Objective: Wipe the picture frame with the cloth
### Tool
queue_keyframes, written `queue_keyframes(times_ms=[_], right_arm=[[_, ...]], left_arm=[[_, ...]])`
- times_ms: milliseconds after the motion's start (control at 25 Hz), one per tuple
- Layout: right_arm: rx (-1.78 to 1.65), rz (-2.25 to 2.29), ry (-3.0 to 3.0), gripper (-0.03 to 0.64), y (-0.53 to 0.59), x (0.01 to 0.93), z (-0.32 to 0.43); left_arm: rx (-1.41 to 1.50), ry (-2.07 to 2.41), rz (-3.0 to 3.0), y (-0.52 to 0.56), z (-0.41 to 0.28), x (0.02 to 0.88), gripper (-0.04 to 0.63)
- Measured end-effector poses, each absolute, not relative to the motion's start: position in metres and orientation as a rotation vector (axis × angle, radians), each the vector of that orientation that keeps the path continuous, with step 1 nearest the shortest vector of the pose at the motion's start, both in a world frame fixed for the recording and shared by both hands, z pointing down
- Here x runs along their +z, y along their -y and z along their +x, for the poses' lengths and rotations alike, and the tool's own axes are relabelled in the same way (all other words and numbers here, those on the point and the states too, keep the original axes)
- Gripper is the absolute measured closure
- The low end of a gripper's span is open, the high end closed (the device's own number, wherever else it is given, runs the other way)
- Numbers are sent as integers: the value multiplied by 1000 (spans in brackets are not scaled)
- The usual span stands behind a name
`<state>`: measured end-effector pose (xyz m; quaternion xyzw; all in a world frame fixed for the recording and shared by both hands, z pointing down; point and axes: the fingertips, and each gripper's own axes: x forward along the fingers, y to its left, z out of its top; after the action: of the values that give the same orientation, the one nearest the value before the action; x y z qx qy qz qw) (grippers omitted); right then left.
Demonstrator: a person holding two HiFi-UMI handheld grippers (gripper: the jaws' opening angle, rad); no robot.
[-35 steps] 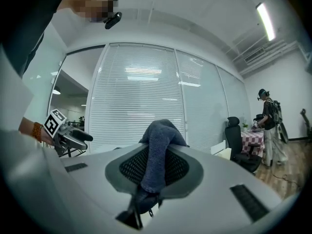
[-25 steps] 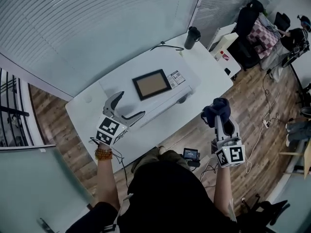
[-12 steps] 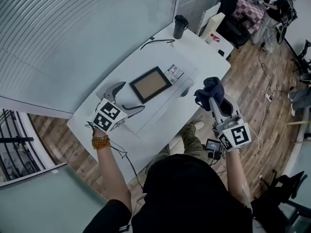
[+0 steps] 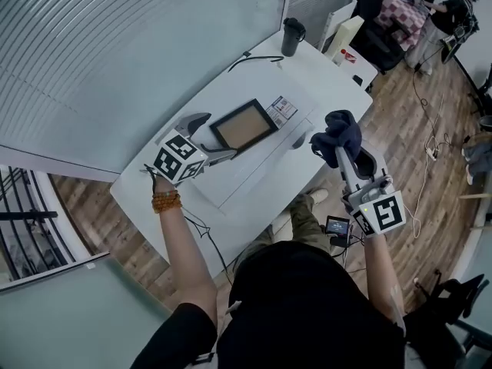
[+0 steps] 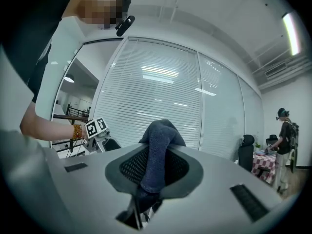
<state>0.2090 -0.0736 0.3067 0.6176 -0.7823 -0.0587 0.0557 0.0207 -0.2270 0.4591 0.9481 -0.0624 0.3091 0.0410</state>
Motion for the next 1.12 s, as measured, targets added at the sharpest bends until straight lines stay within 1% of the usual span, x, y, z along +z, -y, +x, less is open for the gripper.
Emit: queue_keyframes(times_ms=[80, 200, 240, 320, 360, 400, 680, 1000, 1080, 1120], right_arm=[[-181, 1875, 2379, 574, 73, 306, 211], [-182, 1889, 2377, 574, 72, 306, 218], [-182, 1894, 2376, 574, 72, 306, 220], [-180, 1899, 2379, 574, 73, 306, 223], [-181, 1900, 2382, 574, 74, 305, 225], [-184, 1899, 2386, 574, 76, 304, 226], [-201, 1868, 2413, 574, 88, 305, 232], [-199, 1768, 2501, 574, 108, 301, 219], [-208, 1720, 2557, 574, 109, 294, 213], [-204, 1696, 2597, 574, 113, 289, 208]], left_arm=[[921, 217, 2865, 235, 26, 456, 101], [1028, 212, 2802, 242, 33, 466, 114], [1053, 209, 2793, 244, 35, 469, 160], [1093, 243, 2790, 247, 36, 475, 326], [1115, 269, 2790, 249, 35, 478, 385], [1128, 288, 2789, 251, 35, 481, 394], [1070, 423, 2724, 243, 34, 483, 388], [997, 754, 2591, 214, 30, 481, 371], [999, 761, 2600, 199, 34, 478, 342], [1000, 763, 2617, 195, 33, 476, 341]])
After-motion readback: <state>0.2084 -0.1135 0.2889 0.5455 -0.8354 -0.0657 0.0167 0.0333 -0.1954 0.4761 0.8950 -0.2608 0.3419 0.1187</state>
